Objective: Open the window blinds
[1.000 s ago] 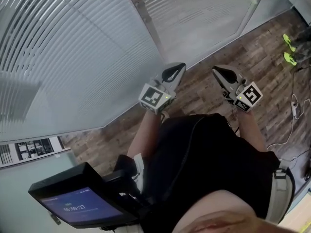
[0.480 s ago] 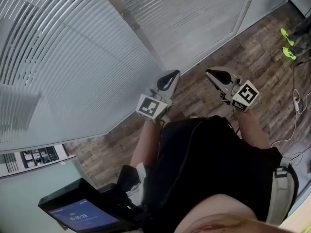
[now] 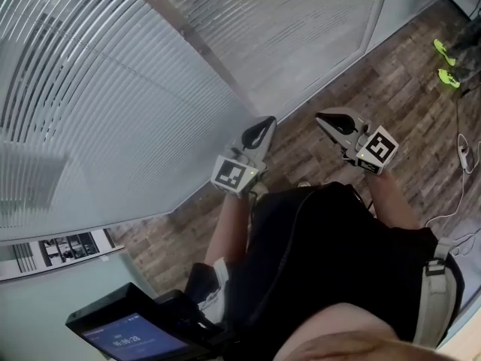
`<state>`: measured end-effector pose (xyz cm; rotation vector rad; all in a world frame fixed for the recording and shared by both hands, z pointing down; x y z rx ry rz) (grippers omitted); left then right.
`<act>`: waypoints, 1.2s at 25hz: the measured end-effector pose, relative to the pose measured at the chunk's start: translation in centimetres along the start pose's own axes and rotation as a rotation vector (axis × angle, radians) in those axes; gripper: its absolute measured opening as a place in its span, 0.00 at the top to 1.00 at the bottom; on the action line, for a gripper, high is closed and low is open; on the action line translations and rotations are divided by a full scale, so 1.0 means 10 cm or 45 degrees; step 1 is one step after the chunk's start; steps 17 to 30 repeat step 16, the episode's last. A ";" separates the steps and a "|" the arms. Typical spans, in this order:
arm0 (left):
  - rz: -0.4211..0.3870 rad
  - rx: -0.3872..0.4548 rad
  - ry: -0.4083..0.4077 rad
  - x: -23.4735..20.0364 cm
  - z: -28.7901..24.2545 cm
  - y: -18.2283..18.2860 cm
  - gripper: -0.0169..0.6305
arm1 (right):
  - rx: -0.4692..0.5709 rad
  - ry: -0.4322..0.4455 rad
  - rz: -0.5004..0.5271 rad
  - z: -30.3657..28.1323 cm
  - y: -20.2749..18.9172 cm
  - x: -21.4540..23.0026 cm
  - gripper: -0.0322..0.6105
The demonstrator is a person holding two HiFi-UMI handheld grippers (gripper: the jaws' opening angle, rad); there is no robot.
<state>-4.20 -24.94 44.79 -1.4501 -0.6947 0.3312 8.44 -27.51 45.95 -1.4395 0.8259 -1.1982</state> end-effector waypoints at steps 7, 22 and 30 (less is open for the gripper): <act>0.009 -0.009 -0.023 0.10 -0.03 0.06 0.97 | -0.007 0.007 -0.017 0.05 0.03 -0.07 0.94; 0.039 -0.025 -0.041 0.08 0.06 0.09 0.97 | 0.005 0.011 -0.017 -0.06 -0.05 -0.16 0.94; 0.039 -0.025 -0.041 0.08 0.06 0.09 0.97 | 0.005 0.011 -0.017 -0.06 -0.05 -0.16 0.94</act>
Point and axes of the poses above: the fingertips, and each gripper's own axes: z backward along the fingers, x to its right, y out of its top, the point moved 2 cm from there along z, backward along the fingers, and after that the axes turned 11 degrees about -z, right-handed, at the moved point
